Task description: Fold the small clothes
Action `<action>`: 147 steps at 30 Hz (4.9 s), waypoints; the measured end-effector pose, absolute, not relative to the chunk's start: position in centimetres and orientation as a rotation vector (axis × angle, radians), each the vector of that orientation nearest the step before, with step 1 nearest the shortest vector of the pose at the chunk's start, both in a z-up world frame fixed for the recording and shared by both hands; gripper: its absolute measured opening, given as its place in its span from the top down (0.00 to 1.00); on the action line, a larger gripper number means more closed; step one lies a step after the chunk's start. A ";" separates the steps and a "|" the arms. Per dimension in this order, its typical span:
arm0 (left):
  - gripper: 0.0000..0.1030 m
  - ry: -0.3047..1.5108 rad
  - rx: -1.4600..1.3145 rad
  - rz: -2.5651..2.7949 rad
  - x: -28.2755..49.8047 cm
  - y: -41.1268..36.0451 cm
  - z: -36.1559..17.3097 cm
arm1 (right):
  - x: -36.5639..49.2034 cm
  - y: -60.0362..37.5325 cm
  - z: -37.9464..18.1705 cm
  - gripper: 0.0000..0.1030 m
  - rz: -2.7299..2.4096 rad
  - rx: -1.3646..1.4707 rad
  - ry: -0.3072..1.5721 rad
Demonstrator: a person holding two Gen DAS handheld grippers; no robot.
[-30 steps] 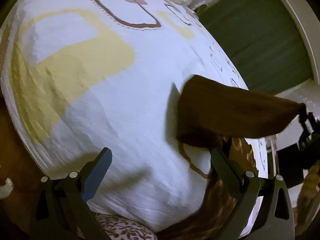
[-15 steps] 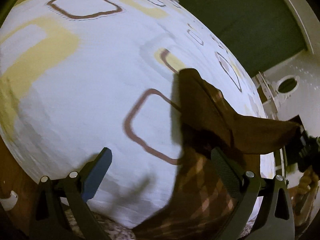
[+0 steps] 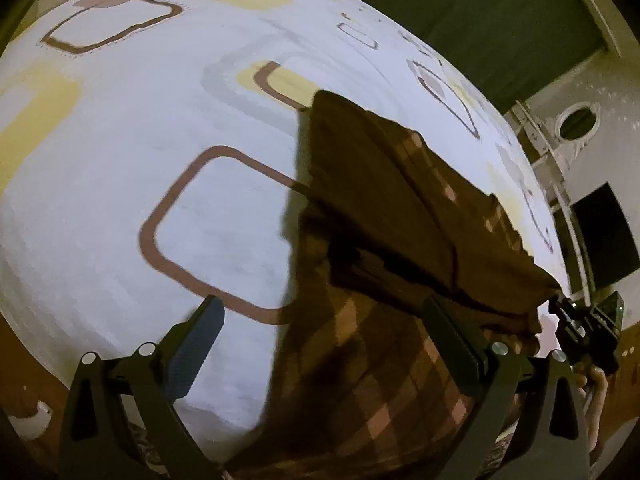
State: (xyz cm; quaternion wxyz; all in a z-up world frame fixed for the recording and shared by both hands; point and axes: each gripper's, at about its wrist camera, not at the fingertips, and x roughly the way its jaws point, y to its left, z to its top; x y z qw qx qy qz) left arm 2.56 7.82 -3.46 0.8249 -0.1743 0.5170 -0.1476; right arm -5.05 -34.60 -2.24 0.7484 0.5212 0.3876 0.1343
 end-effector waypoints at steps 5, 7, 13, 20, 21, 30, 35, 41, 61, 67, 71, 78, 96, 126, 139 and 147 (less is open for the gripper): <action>0.04 1.105 -0.337 -0.312 2.4 7.0 -3.7 | -6.0 -35.1 -5.0 0.92 0.270 1.147 0.885; 0.04 1.107 -0.334 -0.308 2.6 6.6 -3.9 | -6.3 -35.1 -5.9 0.92 0.269 1.155 0.898; 0.04 1.095 -0.303 -0.305 3.6 5.5 -3.7 | -7.0 -35.5 -7.9 0.90 0.304 1.196 0.930; 0.04 1.064 -0.299 -0.302 4.9 5.1 -3.2 | -7.3 -37.4 -5.0 0.75 0.320 1.149 0.879; 0.04 1.067 -0.304 -0.299 5.0 5.2 -3.3 | -6.9 -37.8 -4.7 0.75 0.309 1.145 0.869; 0.04 1.096 -0.320 -0.287 5.3 5.3 -4.2 | -2.3 -37.6 -6.9 0.82 0.330 1.209 0.925; 0.04 1.091 -0.312 -0.288 5.4 5.4 -4.3 | -3.0 -38.4 -5.1 1.00 0.282 1.155 0.817; 0.04 1.085 -0.305 -0.288 5.5 5.1 -4.5 | -3.4 -39.5 -6.7 0.95 0.278 1.231 0.840; 0.04 1.078 -0.278 -0.288 5.3 4.7 -4.7 | -1.3 -38.2 -7.6 0.64 0.273 1.177 0.895; 0.04 1.077 -0.272 -0.287 5.3 4.7 -4.8 | -1.0 -37.8 -7.1 0.96 0.303 1.129 0.921; 0.04 1.076 -0.272 -0.288 5.3 4.7 -4.8 | -2.2 -39.1 -5.7 0.97 0.255 1.112 0.839; 0.04 1.074 -0.271 -0.288 5.3 4.7 -4.9 | -3.1 -40.2 -7.1 0.93 0.201 1.149 0.850; 0.04 1.078 -0.283 -0.298 5.0 5.7 -4.6 | -8.9 -38.3 -7.5 0.70 0.239 1.159 0.893; 0.05 1.202 -0.296 -0.697 -3.0 6.7 -6.3 | -15.6 -30.3 -7.2 0.64 0.798 1.096 1.083; 0.81 1.294 -0.253 -0.600 -2.9 7.8 -7.9 | -17.1 -30.4 -7.1 0.97 0.699 1.046 1.130; 0.86 1.326 -0.314 -0.692 -2.9 7.6 -8.6 | -17.1 -30.7 -7.2 0.96 0.681 1.063 1.122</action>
